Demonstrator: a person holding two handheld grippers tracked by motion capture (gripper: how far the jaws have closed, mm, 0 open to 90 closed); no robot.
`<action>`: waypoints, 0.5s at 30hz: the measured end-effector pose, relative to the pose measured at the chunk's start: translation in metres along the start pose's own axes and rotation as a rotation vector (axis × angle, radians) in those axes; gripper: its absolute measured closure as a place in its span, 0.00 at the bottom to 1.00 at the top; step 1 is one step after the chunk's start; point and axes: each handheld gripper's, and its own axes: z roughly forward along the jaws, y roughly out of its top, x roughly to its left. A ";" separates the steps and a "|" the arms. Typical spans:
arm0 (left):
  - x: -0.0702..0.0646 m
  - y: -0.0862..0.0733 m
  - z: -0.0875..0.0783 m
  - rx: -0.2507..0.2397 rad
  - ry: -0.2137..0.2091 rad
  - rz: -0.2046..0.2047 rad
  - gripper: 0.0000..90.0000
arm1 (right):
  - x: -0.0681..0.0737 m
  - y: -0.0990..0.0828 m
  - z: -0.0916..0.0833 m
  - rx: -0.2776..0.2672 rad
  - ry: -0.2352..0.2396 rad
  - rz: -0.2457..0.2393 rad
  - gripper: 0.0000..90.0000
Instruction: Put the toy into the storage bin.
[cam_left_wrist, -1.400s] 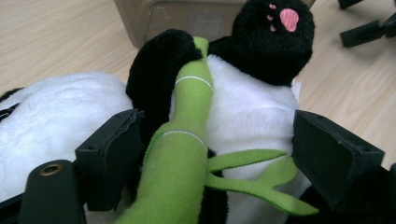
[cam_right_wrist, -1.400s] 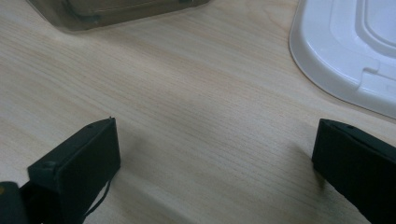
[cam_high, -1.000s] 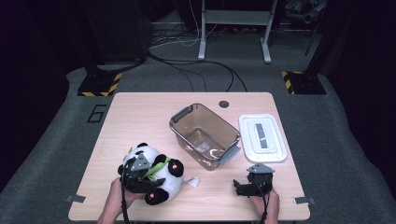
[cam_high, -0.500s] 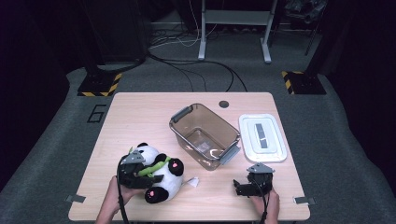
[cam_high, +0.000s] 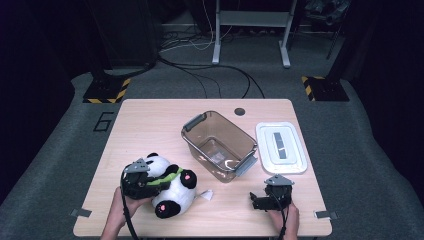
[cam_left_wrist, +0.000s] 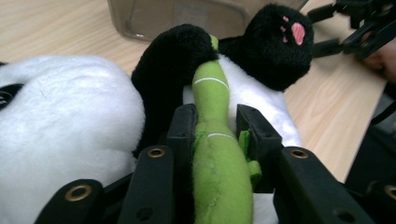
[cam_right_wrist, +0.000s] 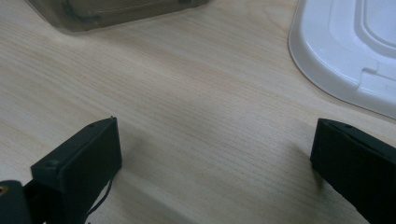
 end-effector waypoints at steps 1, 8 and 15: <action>-0.002 0.002 -0.001 0.005 0.011 0.017 0.80 | 0.000 0.000 0.000 0.000 0.001 0.002 0.01; -0.007 0.004 -0.006 -0.011 0.051 0.074 0.82 | 0.000 0.000 0.000 -0.002 -0.002 0.003 0.02; -0.004 0.005 -0.011 -0.019 0.035 0.109 0.82 | 0.000 0.000 0.000 -0.002 -0.005 0.006 0.02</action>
